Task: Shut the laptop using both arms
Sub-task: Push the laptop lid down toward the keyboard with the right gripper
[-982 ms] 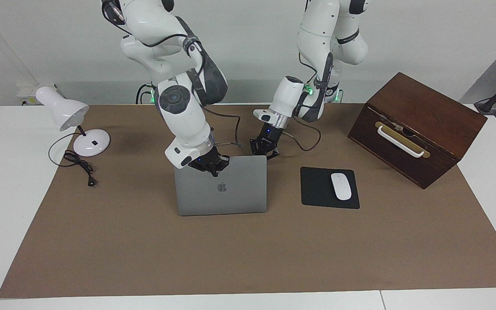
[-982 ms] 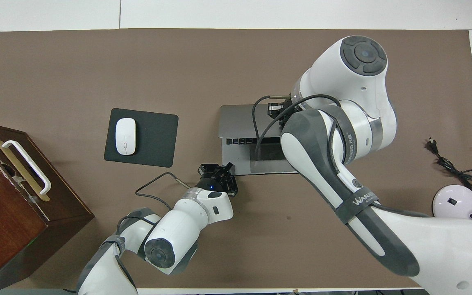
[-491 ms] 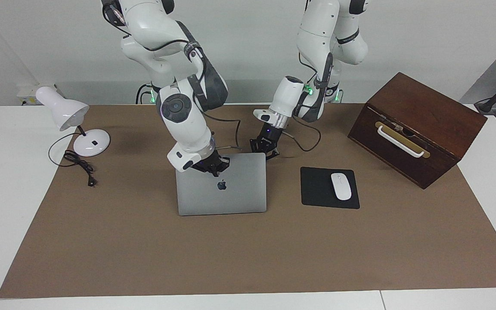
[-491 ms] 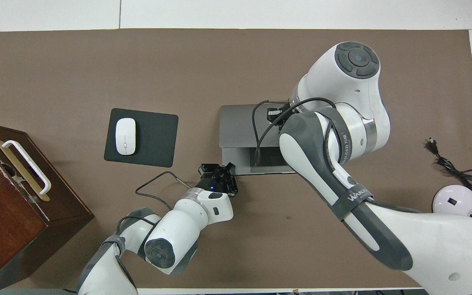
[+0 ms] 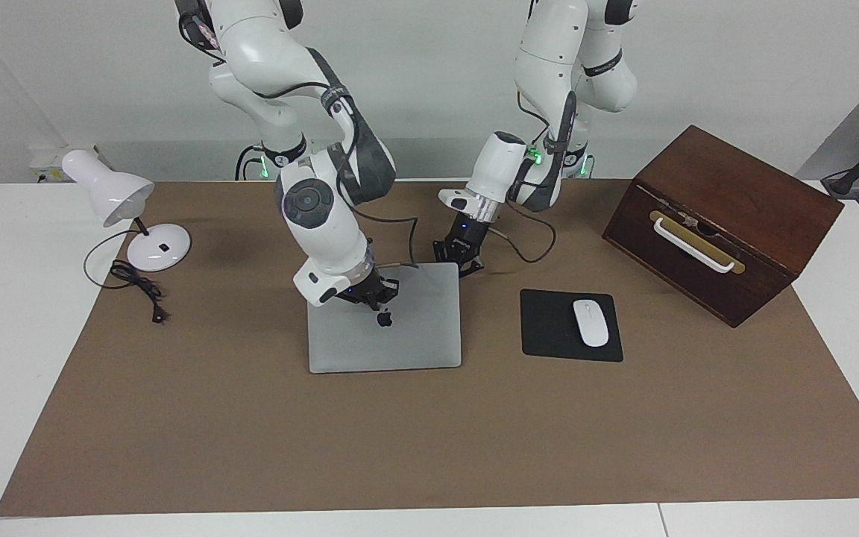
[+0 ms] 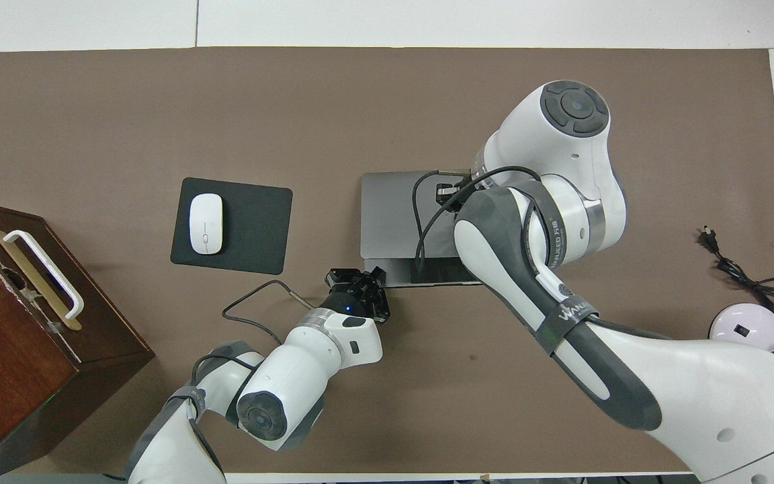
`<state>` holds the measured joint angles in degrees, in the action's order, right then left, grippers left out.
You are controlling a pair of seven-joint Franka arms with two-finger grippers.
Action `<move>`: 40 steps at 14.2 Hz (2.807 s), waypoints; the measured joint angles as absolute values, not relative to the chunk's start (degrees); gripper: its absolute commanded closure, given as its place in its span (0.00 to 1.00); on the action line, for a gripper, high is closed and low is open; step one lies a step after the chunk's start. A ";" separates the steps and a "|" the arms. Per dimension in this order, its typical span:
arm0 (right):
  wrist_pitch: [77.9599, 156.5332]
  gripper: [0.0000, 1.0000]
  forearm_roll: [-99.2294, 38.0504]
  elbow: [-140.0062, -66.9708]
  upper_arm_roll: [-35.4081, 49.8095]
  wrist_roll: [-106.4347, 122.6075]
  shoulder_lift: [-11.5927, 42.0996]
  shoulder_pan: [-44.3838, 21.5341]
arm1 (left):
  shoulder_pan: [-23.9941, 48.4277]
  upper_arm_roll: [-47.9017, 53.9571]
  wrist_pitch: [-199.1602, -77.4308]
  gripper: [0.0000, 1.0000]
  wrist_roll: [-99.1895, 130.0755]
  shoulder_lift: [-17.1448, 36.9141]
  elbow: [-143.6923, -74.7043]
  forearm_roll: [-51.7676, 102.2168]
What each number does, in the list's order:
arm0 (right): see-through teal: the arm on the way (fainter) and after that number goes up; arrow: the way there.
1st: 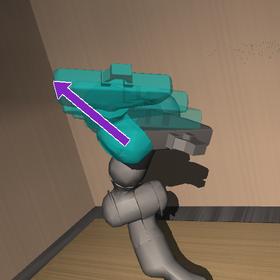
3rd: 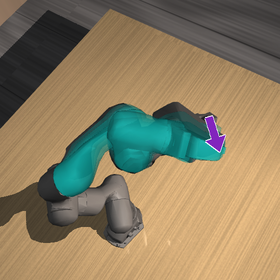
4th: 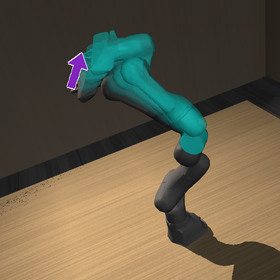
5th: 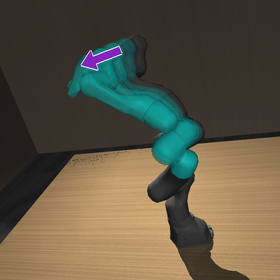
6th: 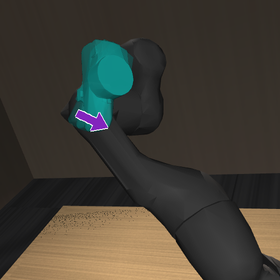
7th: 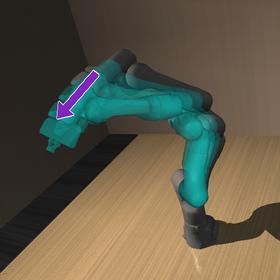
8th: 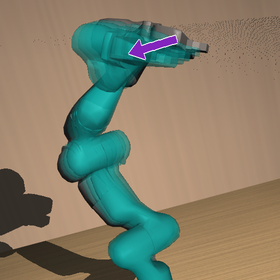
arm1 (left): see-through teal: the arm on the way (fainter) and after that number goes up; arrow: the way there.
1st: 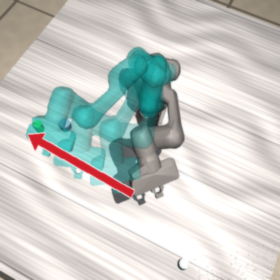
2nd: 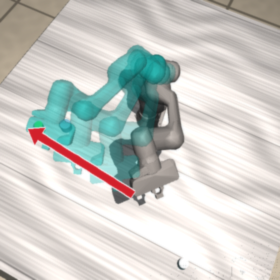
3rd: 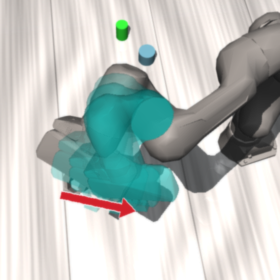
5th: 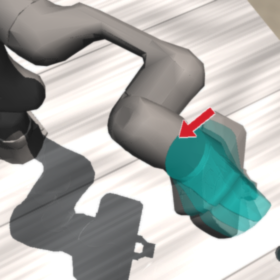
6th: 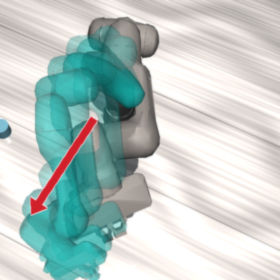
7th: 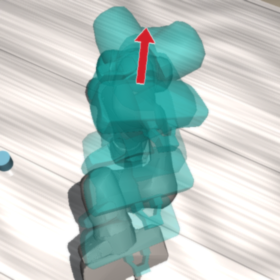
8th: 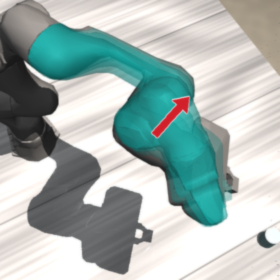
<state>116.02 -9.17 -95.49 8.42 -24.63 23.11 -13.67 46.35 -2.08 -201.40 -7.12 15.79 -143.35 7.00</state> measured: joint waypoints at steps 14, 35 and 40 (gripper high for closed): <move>117.72 1.00 -11.85 -97.50 8.41 -24.60 23.84 -13.62 | 46.36 -2.08 -201.55 1.00 -8.71 15.79 -143.44 7.00; 119.27 1.00 -11.86 -98.43 8.42 -24.60 24.17 -13.62 | 46.36 -2.08 -201.81 1.00 -10.52 15.79 -143.59 7.00; 118.23 1.00 -11.86 -97.62 8.40 -24.60 23.98 -13.62 | 46.36 -2.09 -201.91 1.00 -10.70 15.79 -143.65 7.00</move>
<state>118.23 -11.86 -97.62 8.40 -24.60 23.98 -13.62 46.36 -2.09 -201.91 -10.70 15.79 -143.65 7.00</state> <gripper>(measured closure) 0.991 0.991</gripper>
